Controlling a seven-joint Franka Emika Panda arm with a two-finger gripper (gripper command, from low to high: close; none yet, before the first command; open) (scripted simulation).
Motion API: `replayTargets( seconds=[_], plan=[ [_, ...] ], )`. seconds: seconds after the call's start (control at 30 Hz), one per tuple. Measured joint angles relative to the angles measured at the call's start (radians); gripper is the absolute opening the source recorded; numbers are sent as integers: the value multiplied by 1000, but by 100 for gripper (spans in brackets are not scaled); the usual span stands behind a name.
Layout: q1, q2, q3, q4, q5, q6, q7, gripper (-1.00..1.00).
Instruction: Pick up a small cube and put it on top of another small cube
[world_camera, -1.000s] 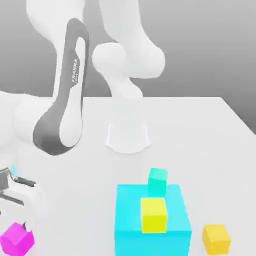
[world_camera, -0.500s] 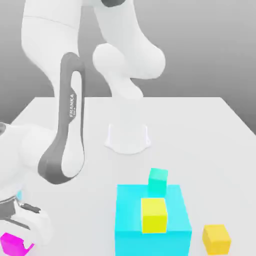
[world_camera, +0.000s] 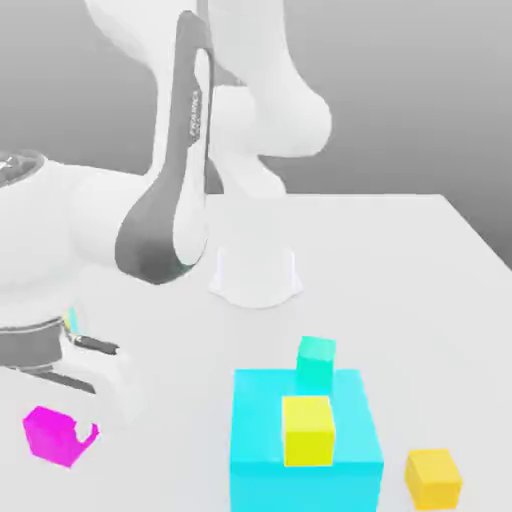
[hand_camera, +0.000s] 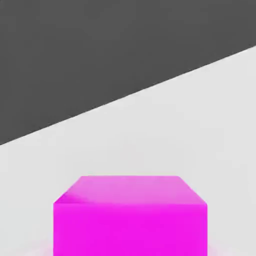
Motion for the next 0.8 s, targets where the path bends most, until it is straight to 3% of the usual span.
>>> replayTargets(
  seconds=[0.27,0.5,0.67,0.7,0.8],
  plan=[
    [177,-284,99,-187,-11,-96,203,-100],
    [288,-534,214,-352,64,-178,322,-100],
    [298,-441,245,-414,65,-23,350,-100],
    [296,-410,248,-423,63,17,353,100],
    [296,-410,248,-423,63,17,353,100]
  ],
)
